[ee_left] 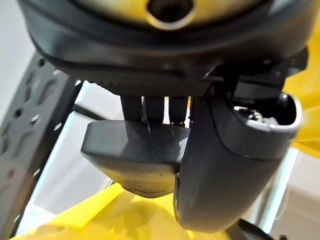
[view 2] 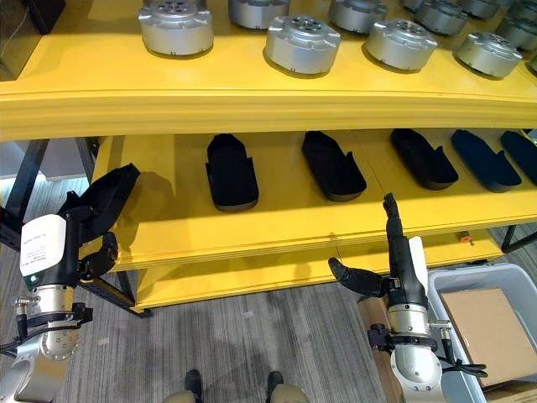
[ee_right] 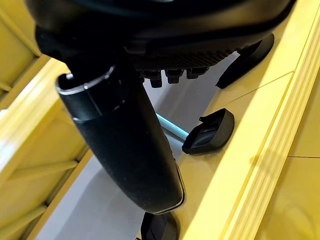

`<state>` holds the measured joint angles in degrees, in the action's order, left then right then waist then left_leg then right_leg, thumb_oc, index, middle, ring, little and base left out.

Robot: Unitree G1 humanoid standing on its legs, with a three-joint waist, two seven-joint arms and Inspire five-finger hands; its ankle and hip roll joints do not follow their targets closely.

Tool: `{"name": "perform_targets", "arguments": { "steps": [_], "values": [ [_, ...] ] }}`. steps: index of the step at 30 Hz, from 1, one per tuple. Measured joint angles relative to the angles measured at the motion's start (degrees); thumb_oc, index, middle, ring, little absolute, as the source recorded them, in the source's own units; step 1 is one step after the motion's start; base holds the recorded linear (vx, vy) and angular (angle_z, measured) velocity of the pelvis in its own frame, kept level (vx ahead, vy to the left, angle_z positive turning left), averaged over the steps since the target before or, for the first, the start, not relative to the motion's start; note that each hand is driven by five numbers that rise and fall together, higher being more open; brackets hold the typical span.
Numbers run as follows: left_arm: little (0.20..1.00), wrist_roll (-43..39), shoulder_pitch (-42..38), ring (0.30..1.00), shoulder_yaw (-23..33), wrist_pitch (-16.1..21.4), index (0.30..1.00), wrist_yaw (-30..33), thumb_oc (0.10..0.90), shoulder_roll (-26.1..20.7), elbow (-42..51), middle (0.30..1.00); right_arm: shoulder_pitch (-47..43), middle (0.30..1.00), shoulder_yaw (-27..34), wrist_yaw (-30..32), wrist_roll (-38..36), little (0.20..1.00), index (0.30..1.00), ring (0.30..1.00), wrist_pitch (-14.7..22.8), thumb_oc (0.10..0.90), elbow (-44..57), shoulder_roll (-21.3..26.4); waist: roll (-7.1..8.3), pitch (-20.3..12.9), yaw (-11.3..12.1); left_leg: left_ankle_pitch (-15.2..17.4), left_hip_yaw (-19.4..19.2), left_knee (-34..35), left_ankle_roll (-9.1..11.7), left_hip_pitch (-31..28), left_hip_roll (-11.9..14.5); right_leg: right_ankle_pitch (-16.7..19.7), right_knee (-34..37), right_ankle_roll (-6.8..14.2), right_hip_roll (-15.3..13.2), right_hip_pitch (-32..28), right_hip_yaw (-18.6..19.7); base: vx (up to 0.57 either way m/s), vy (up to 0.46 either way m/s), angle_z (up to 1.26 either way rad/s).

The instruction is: Move parts from the plastic box to the shelf.

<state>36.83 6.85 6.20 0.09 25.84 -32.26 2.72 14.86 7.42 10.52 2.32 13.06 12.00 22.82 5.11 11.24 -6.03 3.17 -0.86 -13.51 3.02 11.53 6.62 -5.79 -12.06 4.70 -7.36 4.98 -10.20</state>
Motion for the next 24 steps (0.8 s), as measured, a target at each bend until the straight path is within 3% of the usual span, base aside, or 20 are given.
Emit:
{"name": "perform_targets", "arguments": {
  "steps": [6,12,21,24],
  "values": [
    [0.300,-0.1,-7.7,0.300,-1.5,-2.7,0.300,2.7,0.400,-0.1,-4.7,0.300,-5.9,1.000,-1.5,0.4,-0.1,1.000,1.000,1.000,-0.3,0.900,-1.9,0.2,1.04,0.8,0.1,2.3,0.3,-7.4,-0.2,6.2,1.2,-3.0,-7.8,-0.6,0.1,5.6,-0.6,-0.05,0.004,0.08],
    [0.300,0.0,-13.7,0.300,-4.6,-4.9,0.300,3.9,0.400,-0.5,-8.1,0.300,-6.2,1.000,-4.8,-0.2,-0.3,1.000,1.000,1.000,-0.4,0.900,-1.9,0.5,2.01,1.4,0.1,5.0,1.5,-13.4,-0.1,10.4,1.5,-7.2,-15.3,-1.6,-0.4,9.8,-0.8,-0.02,0.019,0.06],
    [0.300,2.1,-22.8,0.300,-9.5,-7.0,0.300,4.9,0.400,-1.4,-13.7,0.300,-6.5,1.000,-5.2,-0.6,-0.5,1.000,1.000,1.000,-0.9,0.900,-2.0,0.5,2.09,1.5,-0.2,7.0,2.7,-18.7,0.2,14.4,2.3,-8.2,-18.4,-1.4,0.2,12.3,-1.5,0.00,0.002,0.01],
    [0.300,3.0,-24.8,0.300,-11.9,-7.4,0.300,4.8,0.400,-3.6,-15.3,0.300,-6.6,1.000,-5.8,-0.7,-0.6,1.000,1.000,1.000,-0.9,0.900,-2.5,0.5,2.14,1.5,-0.4,7.4,2.7,-19.4,0.2,14.8,2.3,-8.3,-18.5,-1.4,0.2,12.4,-1.5,0.00,0.000,0.00]
  ]
}}
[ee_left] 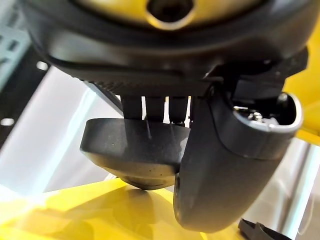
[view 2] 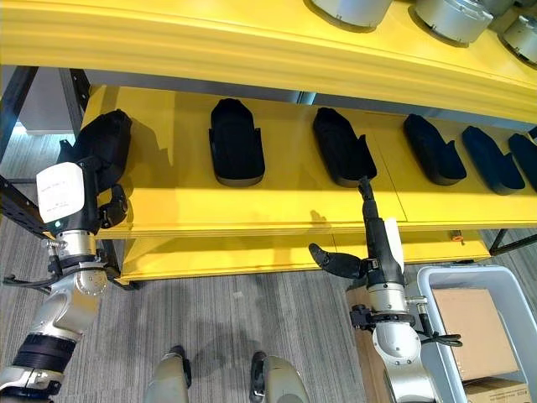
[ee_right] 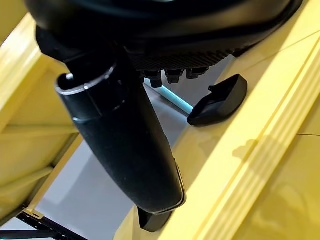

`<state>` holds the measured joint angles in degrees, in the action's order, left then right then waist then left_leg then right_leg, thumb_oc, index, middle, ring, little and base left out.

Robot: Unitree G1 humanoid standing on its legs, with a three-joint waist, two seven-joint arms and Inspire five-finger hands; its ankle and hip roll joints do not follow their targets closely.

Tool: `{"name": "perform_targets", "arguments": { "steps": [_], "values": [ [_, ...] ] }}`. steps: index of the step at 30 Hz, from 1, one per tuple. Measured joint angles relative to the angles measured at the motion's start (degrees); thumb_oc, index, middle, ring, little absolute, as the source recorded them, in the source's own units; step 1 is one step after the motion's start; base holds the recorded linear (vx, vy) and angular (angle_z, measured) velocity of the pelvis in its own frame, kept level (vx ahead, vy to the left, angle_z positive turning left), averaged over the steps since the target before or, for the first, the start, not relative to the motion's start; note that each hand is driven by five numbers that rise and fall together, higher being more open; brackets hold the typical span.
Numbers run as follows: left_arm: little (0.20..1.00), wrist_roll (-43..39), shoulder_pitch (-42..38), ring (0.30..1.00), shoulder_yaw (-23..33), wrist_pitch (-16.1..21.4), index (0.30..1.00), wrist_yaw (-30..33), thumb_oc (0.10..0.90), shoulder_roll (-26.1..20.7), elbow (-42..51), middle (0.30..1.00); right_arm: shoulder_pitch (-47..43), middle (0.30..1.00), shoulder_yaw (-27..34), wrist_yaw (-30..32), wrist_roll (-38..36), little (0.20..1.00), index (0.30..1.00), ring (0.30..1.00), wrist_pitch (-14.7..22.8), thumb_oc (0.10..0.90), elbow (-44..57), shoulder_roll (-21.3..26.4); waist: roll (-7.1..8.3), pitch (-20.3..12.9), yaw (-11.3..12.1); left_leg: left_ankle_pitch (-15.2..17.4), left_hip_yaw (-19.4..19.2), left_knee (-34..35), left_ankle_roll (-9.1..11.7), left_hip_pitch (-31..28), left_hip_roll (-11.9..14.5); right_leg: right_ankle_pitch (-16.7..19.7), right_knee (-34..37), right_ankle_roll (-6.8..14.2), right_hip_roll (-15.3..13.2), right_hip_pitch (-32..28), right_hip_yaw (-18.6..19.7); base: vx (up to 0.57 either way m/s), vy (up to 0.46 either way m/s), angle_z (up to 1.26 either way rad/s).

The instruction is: Move parts from the plastic box to the shelf.

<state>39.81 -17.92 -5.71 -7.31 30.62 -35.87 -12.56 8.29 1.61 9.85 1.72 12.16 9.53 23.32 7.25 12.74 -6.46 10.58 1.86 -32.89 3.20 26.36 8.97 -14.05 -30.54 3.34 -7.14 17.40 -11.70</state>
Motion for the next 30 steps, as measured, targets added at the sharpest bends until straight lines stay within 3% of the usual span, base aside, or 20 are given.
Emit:
{"name": "perform_targets", "arguments": {
  "steps": [6,12,15,30],
  "values": [
    [0.300,3.9,-2.2,0.300,-4.0,-0.1,0.300,-1.5,0.400,-4.3,-2.5,0.300,-0.1,1.000,-0.7,-0.3,-0.2,1.000,1.000,1.000,0.0,0.900,-1.3,0.0,0.05,0.0,-0.6,0.7,0.4,-1.2,-0.3,1.4,-0.1,-0.3,-0.5,0.2,0.0,0.9,-0.1,0.01,0.002,0.00],
    [0.300,4.3,-5.0,0.300,-5.5,-0.1,0.300,-2.6,0.400,-4.8,-5.1,0.300,-0.1,1.000,-0.7,-1.2,-0.2,1.000,1.000,1.000,-0.1,0.900,-1.3,0.2,0.15,0.0,-1.5,0.7,0.8,-2.2,-0.3,3.5,0.0,-0.3,-1.1,0.2,0.1,2.7,-0.4,0.01,0.003,0.00],
    [0.300,6.1,-7.4,0.300,-7.7,0.0,0.300,-3.9,0.400,-8.1,-7.7,0.300,-0.4,1.000,-0.8,-1.7,-0.4,1.000,1.000,1.000,0.0,0.900,-1.3,0.5,0.22,0.0,-1.8,1.3,0.7,-3.5,-0.1,4.9,0.7,-0.4,-1.7,0.2,0.7,4.1,0.1,0.06,0.000,-0.11],
    [0.300,8.4,-14.8,0.300,-14.6,0.1,0.300,-6.4,0.400,-9.6,-15.1,0.300,-1.1,1.000,-0.8,-2.5,-2.0,1.000,1.000,1.000,0.1,0.900,-1.2,1.8,0.38,-0.1,-3.5,1.9,0.8,-4.6,0.0,7.0,1.3,-0.7,-2.4,0.0,1.4,6.1,0.4,0.02,-0.001,-0.02]
  ]
}}
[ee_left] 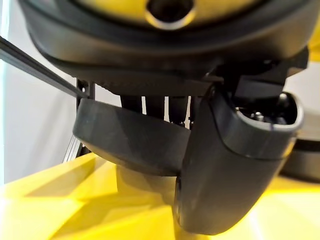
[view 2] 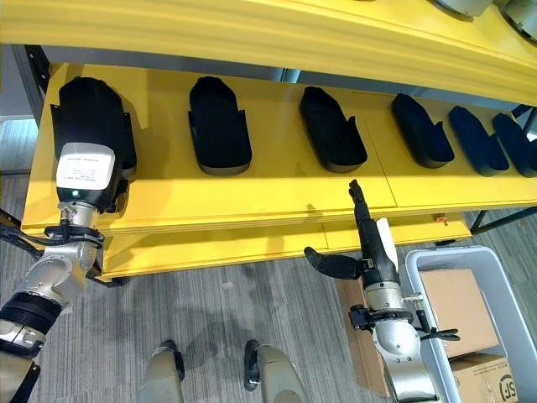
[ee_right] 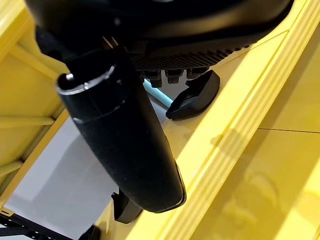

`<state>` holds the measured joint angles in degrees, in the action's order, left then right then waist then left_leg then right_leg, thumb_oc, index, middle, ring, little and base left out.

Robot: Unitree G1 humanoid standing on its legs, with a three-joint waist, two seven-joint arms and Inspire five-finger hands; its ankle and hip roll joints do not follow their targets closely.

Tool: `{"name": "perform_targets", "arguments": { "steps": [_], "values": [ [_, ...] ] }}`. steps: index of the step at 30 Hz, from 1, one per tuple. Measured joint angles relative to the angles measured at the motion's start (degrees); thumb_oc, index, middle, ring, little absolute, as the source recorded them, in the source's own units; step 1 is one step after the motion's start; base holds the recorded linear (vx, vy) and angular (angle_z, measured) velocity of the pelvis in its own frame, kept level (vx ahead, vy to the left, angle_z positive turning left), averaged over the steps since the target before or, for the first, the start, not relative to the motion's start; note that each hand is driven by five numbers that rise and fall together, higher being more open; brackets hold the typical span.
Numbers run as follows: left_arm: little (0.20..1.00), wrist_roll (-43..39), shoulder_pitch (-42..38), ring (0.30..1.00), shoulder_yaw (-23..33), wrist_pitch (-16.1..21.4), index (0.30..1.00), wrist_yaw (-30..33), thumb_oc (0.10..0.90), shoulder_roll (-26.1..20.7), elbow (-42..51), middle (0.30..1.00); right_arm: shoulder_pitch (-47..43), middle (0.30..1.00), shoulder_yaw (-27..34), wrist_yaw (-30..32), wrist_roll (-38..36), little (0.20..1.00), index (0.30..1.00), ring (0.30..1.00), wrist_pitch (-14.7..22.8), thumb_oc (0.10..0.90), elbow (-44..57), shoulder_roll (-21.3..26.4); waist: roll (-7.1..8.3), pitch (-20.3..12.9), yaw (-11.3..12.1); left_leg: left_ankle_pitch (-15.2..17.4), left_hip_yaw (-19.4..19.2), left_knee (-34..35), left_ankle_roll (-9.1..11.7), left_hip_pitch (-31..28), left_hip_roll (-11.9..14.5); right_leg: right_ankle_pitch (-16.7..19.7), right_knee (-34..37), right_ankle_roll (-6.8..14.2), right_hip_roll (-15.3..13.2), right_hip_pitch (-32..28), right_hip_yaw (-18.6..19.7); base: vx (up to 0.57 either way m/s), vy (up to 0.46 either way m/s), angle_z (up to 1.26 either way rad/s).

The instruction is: Move parts from the plastic box to the shelf.

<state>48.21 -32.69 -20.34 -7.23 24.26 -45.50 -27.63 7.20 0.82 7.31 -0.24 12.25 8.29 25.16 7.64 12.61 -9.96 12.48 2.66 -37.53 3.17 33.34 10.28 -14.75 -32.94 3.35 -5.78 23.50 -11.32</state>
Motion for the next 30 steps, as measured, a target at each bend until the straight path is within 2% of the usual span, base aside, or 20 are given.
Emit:
{"name": "perform_targets", "arguments": {
  "steps": [10,15,25,30],
  "values": [
    [0.300,0.5,-4.7,0.300,-3.1,0.1,0.300,-0.1,0.400,-1.1,-5.0,0.300,0.4,1.000,0.0,-0.9,0.0,1.000,1.000,1.000,0.6,0.900,0.4,0.2,0.19,-0.2,-1.0,0.0,-0.3,-0.6,0.1,0.8,0.7,0.2,-0.2,-0.3,0.5,1.2,0.6,0.00,-0.002,-0.04],
    [0.300,0.5,-6.9,0.300,-6.7,0.8,0.300,-0.3,0.400,-3.4,-6.2,0.300,1.8,1.000,0.0,-1.2,0.0,1.000,1.000,1.000,0.7,0.900,0.4,0.5,0.47,-1.3,-1.1,0.0,-0.4,-0.8,0.1,1.7,0.8,0.3,-0.3,-0.3,0.6,2.2,0.8,0.00,-0.001,-0.02],
    [0.300,0.4,-7.8,0.300,-6.7,1.3,0.300,-1.2,0.400,-3.8,-6.7,0.300,1.9,1.000,0.0,-1.4,0.0,1.000,1.000,1.000,1.2,0.900,0.5,0.5,0.54,-1.4,-1.2,0.1,-0.4,-1.1,0.1,2.2,0.8,0.5,-0.1,-0.2,0.9,2.4,0.9,0.00,0.000,0.00],
    [0.300,0.4,-8.0,0.300,-6.8,1.4,0.300,-1.2,0.400,-3.9,-7.2,0.300,2.1,1.000,0.0,-1.6,0.0,1.000,1.000,1.000,1.3,0.900,0.5,0.5,0.97,-2.8,-1.3,0.1,-0.4,-1.2,0.1,3.0,0.9,0.6,-0.3,-0.2,1.0,3.2,0.9,0.00,0.000,0.00]
  ]
}}
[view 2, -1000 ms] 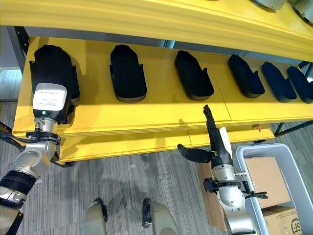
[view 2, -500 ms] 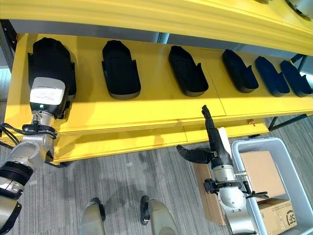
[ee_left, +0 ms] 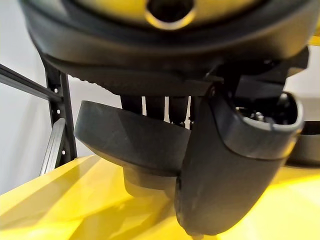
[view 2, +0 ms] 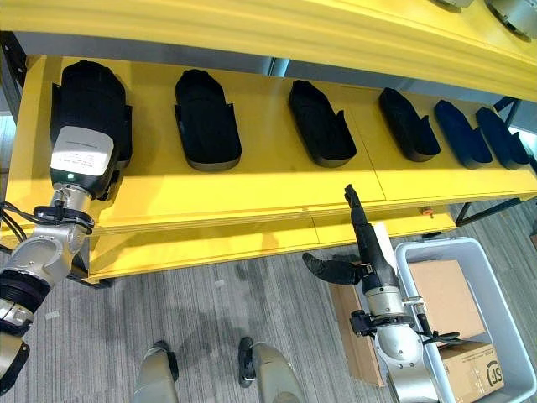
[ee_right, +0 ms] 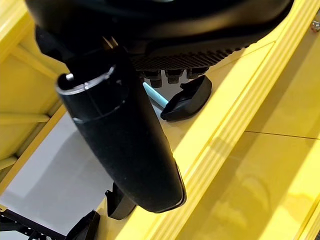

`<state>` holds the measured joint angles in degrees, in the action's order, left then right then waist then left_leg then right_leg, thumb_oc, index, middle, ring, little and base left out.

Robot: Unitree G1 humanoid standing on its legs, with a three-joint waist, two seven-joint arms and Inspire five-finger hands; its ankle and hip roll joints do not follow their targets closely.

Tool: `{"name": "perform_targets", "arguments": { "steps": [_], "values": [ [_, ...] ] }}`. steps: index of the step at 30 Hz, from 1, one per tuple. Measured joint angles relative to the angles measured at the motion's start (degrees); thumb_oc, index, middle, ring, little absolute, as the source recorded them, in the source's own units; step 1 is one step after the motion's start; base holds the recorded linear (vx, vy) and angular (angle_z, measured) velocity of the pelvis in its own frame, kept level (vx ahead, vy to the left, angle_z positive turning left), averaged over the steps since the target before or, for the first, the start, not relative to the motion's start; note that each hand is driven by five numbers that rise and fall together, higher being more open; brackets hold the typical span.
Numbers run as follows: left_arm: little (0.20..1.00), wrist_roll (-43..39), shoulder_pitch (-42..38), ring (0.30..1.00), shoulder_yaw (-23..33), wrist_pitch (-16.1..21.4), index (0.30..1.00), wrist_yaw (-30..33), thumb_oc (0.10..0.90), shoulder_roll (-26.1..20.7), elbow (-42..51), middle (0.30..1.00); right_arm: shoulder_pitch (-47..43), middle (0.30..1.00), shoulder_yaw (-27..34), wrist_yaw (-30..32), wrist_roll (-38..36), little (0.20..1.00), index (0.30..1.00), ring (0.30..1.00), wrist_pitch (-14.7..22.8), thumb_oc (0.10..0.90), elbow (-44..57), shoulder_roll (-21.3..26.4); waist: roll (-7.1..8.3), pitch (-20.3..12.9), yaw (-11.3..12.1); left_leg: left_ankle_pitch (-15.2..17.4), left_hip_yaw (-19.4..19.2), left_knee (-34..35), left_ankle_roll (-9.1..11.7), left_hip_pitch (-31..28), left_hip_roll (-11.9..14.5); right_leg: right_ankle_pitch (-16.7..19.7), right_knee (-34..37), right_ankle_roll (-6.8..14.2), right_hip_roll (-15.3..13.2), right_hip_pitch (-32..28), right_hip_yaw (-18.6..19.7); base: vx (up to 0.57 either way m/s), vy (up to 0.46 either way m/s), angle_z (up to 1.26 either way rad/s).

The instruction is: Move parts from the plastic box to the shelf.

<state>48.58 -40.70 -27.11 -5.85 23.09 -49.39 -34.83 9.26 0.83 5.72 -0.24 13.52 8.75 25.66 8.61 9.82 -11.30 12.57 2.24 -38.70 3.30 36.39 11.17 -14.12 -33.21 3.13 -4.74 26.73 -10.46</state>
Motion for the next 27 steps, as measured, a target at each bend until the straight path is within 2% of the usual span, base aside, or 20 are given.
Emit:
{"name": "perform_targets", "arguments": {
  "steps": [1,2,9,20,27],
  "values": [
    [0.443,-0.1,-0.1,0.443,0.0,0.0,0.443,0.0,0.502,0.0,-0.1,0.443,0.0,1.000,0.0,0.0,0.0,1.000,1.000,1.000,0.0,0.900,0.0,0.0,0.05,0.0,0.0,0.0,0.0,0.0,0.0,0.0,0.0,0.0,0.0,0.0,0.0,0.0,0.0,0.00,0.000,0.00],
    [1.000,-0.1,-0.3,1.000,-0.3,0.0,1.000,0.0,0.900,0.0,-0.3,1.000,0.0,1.000,0.0,0.0,0.0,1.000,1.000,1.000,0.0,0.900,0.0,0.0,0.06,0.0,0.0,0.0,0.0,0.0,0.0,0.1,0.0,0.1,0.1,0.0,0.0,0.0,0.0,0.00,0.000,0.00],
    [1.000,-1.8,-0.5,1.000,0.6,-0.7,1.000,0.2,0.900,1.3,-1.3,1.000,0.6,1.000,0.0,-0.2,0.0,1.000,1.000,1.000,0.1,0.900,0.1,0.0,0.05,0.0,-0.3,0.0,0.1,-0.1,0.0,0.0,0.1,0.1,-0.1,0.0,0.1,0.0,0.0,0.00,0.000,0.00],
    [1.000,-14.7,0.1,1.000,6.9,-2.1,1.000,1.1,0.900,5.8,-1.5,1.000,2.0,1.000,0.0,-0.3,0.0,1.000,1.000,1.000,0.0,0.900,0.4,0.0,0.03,-0.1,-0.3,-0.1,0.2,0.0,0.1,0.0,0.2,0.1,-0.1,0.0,0.3,-0.1,-0.1,0.00,0.000,0.00],
    [1.000,-16.8,1.5,1.000,8.2,-2.4,1.000,1.3,0.900,5.9,-0.3,1.000,2.0,1.000,0.0,-0.4,0.0,1.000,1.000,1.000,0.0,0.900,0.5,0.0,0.03,-0.1,-0.3,-0.1,0.2,0.0,0.1,0.0,0.2,0.1,-0.1,0.0,0.3,-0.1,-0.1,0.00,0.000,0.00]
  ]
}}
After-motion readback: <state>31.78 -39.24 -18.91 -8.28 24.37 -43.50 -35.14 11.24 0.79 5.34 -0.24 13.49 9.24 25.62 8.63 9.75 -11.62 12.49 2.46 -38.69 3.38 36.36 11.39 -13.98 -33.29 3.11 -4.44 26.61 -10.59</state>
